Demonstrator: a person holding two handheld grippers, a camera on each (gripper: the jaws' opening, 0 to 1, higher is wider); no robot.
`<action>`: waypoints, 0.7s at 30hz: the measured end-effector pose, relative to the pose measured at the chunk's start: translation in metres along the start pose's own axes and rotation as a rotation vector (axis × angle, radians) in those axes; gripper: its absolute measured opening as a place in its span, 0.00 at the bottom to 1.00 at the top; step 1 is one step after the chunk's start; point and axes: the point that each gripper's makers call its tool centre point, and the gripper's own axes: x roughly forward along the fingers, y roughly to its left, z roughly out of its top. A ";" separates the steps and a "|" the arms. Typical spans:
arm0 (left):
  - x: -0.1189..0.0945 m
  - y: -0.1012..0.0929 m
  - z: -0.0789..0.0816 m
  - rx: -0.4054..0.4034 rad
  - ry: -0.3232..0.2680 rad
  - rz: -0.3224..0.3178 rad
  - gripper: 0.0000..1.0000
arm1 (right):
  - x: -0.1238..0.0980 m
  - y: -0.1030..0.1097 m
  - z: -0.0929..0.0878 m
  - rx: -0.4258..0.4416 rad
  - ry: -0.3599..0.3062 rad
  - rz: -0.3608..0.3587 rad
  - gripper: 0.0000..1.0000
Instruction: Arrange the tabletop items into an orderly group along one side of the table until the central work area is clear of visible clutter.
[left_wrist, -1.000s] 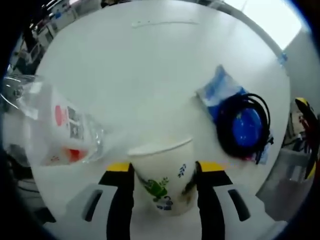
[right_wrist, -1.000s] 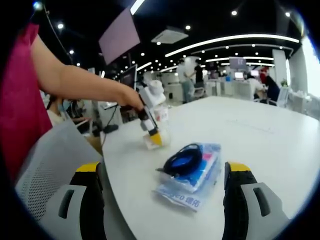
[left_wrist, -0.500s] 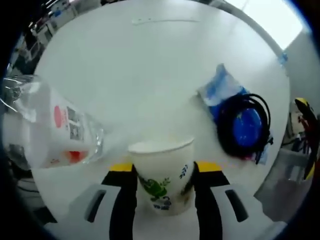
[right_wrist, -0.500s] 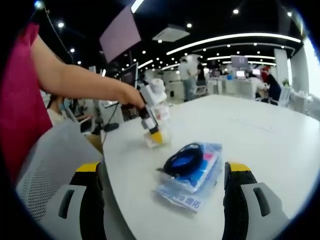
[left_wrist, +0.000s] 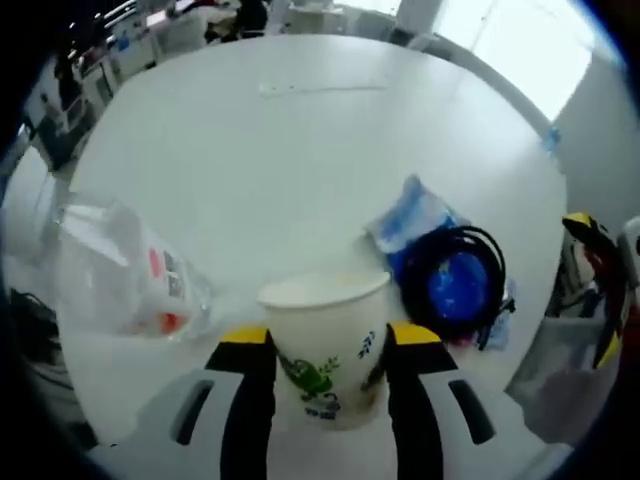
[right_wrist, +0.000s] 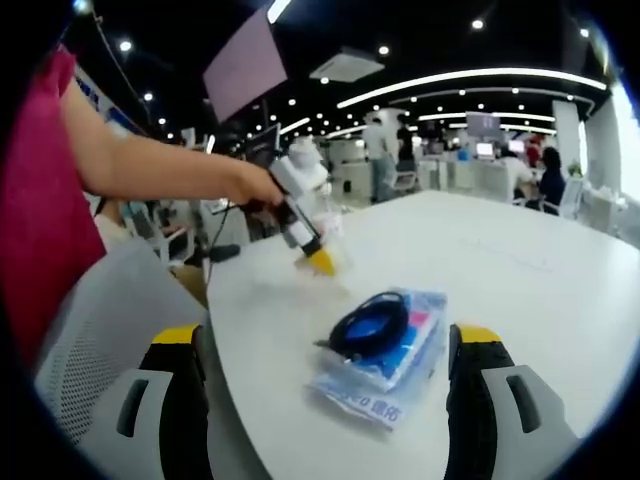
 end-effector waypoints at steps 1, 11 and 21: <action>-0.002 -0.002 0.004 -0.001 -0.030 -0.004 0.40 | 0.000 0.000 0.000 -0.001 0.001 0.001 1.00; -0.039 -0.016 0.047 0.048 -0.371 -0.003 0.39 | 0.002 0.005 0.007 -0.026 0.019 0.012 1.00; -0.059 -0.006 0.072 0.029 -0.660 0.035 0.38 | 0.006 0.009 0.016 -0.051 0.028 0.022 1.00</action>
